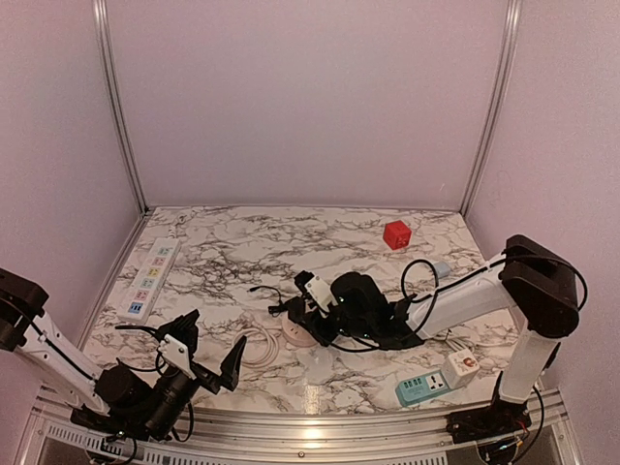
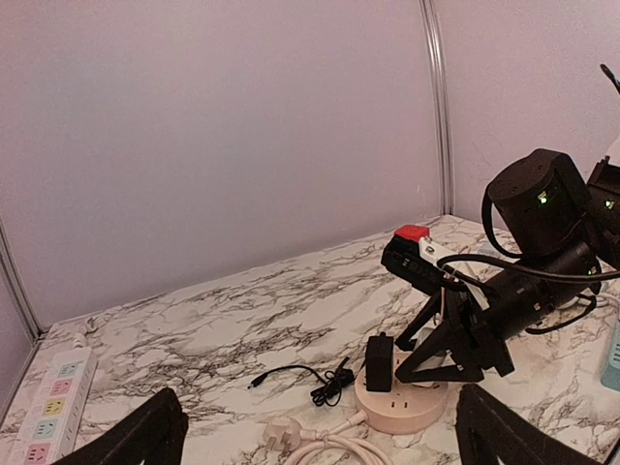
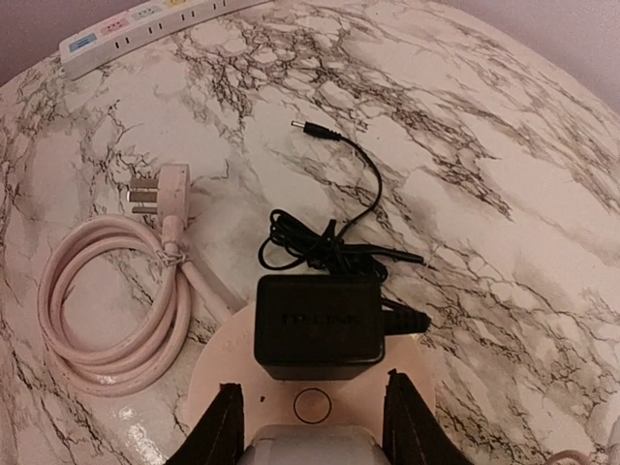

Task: Insert the plug
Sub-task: Insert the plug into the socket slot.

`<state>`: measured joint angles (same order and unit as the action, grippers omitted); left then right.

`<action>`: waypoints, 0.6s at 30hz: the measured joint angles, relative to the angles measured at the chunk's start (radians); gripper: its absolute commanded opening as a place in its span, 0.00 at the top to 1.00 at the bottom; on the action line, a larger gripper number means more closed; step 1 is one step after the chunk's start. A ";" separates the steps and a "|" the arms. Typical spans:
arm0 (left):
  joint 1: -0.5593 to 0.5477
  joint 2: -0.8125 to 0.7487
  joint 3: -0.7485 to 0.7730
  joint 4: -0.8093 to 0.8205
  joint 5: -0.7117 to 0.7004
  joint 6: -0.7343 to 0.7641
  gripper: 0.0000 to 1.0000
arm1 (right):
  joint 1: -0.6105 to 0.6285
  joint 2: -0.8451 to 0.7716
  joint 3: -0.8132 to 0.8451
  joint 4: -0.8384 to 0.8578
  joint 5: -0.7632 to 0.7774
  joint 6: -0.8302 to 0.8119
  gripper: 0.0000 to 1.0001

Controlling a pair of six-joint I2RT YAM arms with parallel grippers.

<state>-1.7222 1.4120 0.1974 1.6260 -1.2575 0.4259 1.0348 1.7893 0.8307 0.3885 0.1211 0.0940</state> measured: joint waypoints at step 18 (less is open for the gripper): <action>0.000 0.025 0.003 0.000 0.000 0.000 0.01 | 0.002 -0.008 0.008 -0.037 0.042 -0.001 1.00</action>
<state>-1.7218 1.4368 0.2001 1.6260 -1.2575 0.4259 1.0367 1.7809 0.8391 0.3511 0.1635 0.0929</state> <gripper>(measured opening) 0.989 0.375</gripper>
